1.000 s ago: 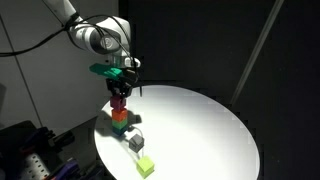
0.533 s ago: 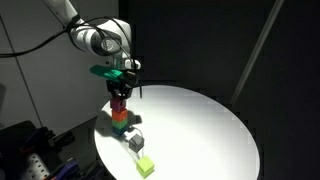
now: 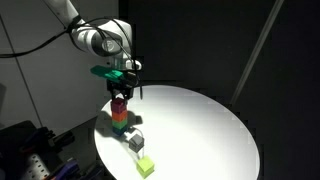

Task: Put the purple block onto the stack of blocks

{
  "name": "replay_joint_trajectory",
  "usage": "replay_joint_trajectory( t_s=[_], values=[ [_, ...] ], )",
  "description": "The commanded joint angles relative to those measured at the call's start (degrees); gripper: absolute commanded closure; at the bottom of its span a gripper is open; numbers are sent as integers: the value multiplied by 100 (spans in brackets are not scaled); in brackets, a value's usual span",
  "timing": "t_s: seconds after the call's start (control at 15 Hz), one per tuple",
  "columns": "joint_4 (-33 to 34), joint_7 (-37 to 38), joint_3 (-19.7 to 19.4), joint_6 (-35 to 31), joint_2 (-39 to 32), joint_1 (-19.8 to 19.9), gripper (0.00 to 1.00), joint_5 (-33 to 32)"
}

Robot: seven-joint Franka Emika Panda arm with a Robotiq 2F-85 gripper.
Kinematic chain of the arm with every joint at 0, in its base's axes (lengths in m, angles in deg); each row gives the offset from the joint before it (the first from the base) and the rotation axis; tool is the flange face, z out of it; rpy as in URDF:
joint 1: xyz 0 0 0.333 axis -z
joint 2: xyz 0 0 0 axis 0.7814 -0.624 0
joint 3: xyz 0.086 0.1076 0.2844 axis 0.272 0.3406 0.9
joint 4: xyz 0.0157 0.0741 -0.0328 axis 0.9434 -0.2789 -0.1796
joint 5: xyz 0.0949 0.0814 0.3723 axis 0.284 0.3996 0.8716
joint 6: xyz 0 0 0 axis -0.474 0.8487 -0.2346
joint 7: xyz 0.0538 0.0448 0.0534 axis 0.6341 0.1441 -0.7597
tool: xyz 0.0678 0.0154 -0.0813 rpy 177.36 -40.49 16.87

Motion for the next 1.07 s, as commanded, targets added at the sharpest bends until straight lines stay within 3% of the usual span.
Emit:
replay_joint_trajectory(
  t_s=[0.0, 0.6, 1.0],
  values=[
    [97, 154, -27, 8, -71, 10, 0, -107],
    [-10, -155, -22, 171, 220, 94, 0, 222],
    [-83, -763, -34, 133, 519, 145, 0, 1000]
  ],
)
